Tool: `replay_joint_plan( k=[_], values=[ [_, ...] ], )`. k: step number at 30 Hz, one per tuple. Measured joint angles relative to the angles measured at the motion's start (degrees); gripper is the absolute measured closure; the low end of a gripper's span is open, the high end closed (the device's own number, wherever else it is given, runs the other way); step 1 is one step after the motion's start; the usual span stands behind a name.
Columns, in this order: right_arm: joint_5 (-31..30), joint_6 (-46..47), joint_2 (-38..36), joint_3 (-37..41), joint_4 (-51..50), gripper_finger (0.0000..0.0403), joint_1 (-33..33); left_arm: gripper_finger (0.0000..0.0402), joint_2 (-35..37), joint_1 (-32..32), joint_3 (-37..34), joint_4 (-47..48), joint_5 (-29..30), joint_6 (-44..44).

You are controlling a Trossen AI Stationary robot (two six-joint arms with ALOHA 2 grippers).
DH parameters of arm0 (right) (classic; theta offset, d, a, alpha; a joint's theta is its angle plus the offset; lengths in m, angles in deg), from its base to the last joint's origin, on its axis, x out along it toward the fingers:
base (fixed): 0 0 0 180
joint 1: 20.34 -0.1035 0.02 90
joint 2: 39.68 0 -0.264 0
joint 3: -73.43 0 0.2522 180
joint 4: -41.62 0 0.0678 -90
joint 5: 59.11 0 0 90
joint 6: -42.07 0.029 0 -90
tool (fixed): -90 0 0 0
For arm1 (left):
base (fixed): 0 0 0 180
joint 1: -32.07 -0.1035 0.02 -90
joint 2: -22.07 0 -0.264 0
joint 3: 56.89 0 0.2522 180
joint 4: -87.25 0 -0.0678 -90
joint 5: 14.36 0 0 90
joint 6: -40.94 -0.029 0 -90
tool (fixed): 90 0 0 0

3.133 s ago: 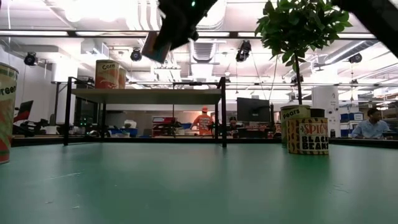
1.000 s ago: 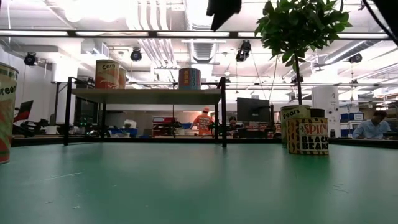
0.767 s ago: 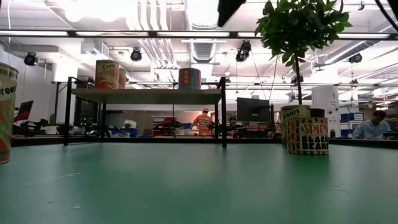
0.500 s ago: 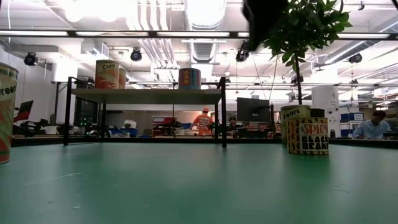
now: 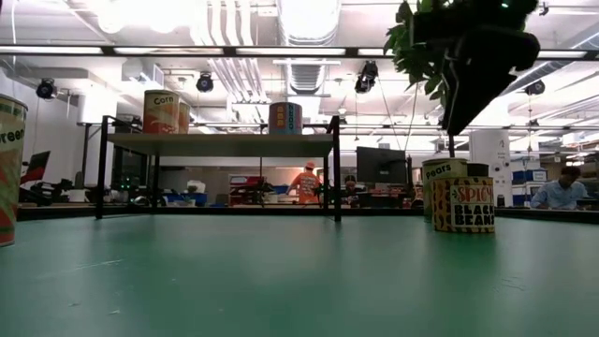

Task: Pick and place cans onto a shelf
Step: Move the yellow can to the center of the table

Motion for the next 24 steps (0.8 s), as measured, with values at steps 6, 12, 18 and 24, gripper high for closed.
replay_joint_plan(
  k=[6,12,18,24],
  values=[
    [2.7,-0.6,-8.3,12.8,17.3,0.0073,-0.5,0.0402,0.0,0.0,0.0,0.0,0.0,0.0],
    [2.7,1.0,-9.9,19.2,20.0,0.0074,-0.7,0.0402,0.0,0.0,0.0,0.1,0.0,0.4],
    [5.7,2.1,-8.6,21.9,24.9,0.0072,-0.7,0.0402,0.0,0.0,0.0,0.1,0.0,0.4],
    [6.2,2.1,-8.0,22.4,25.7,0.0072,-0.7,0.0402,0.0,0.0,0.0,0.2,0.0,0.4]
  ],
)
